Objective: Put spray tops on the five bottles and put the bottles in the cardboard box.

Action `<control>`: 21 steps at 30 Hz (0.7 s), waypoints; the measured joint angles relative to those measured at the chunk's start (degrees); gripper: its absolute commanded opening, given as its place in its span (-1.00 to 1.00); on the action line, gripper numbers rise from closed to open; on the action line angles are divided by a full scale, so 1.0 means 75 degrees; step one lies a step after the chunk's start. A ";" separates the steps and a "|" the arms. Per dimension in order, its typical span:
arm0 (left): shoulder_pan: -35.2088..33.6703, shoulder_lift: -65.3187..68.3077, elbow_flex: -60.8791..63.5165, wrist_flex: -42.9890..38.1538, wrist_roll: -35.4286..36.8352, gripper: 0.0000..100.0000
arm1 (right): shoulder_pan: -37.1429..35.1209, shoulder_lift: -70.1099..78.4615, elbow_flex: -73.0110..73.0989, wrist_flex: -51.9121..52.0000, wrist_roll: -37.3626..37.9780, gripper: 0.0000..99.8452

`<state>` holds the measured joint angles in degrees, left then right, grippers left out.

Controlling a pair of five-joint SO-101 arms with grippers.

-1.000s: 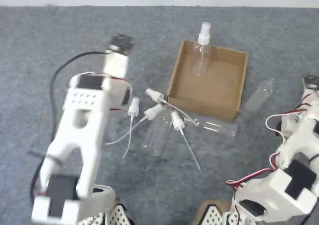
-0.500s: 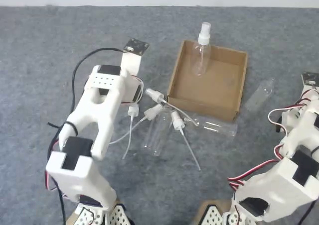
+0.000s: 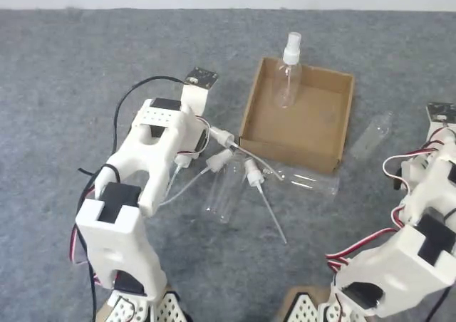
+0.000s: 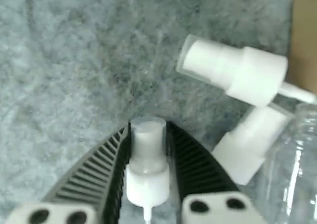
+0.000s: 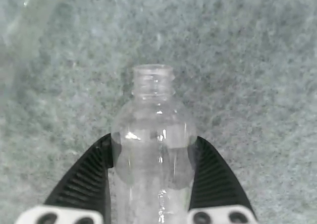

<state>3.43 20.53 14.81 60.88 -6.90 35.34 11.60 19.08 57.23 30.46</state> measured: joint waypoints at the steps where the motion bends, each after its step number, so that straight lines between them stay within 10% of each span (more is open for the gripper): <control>1: -0.0023 0.0000 0.0000 0.0000 0.0000 -0.98 | 0.0000 0.0000 0.0000 0.0000 0.0012 -0.86; 21: -0.0047 -0.5779 0.2227 0.1219 0.0305 -0.98 | -0.0012 0.0094 -0.0492 0.0445 0.0047 -0.47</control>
<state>3.08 -22.81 31.52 70.02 -4.62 35.25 12.31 15.38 60.57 30.81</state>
